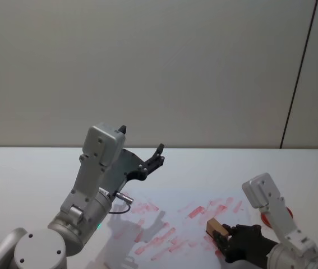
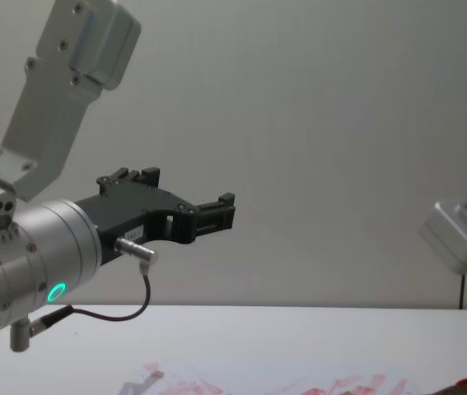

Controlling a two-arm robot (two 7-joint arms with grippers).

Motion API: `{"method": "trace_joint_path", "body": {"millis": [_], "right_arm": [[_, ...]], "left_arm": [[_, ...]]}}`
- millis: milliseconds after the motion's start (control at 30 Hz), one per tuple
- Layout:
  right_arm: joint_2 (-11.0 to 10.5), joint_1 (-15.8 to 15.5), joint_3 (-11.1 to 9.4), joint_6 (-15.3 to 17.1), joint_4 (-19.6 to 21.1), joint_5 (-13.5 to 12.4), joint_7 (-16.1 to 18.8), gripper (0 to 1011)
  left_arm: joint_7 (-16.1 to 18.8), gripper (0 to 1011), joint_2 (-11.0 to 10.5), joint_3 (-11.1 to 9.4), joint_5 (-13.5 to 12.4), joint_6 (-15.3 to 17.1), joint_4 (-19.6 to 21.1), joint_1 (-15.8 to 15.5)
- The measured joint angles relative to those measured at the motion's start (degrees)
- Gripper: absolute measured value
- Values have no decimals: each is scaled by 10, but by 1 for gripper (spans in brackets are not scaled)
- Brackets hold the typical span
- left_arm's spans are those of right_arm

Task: Use the one hand to pick up the stamp and affix it onto the A4 paper.

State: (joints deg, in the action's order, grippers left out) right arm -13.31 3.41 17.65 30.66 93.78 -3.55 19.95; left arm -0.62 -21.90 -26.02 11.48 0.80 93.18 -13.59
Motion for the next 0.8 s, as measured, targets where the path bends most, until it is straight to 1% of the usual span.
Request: {"method": "trace_joint_path", "body": {"millis": [200,367,600,800], "right_arm": [[2,2,3,-11,-7,4,1,217],[5,4,4,-28,-10,2,-1,217],[11,14,0,-50,7,-17,-9,217],[12,22,-13,-66,36,-41,-24,217]], "left_arm": [[0,1003,0,0,0,0,0,0],[0,1002,0,0,0,0,0,0],[0,1003,0,0,0,0,0,0],[0,1002,0,0,0,0,0,0]]}}
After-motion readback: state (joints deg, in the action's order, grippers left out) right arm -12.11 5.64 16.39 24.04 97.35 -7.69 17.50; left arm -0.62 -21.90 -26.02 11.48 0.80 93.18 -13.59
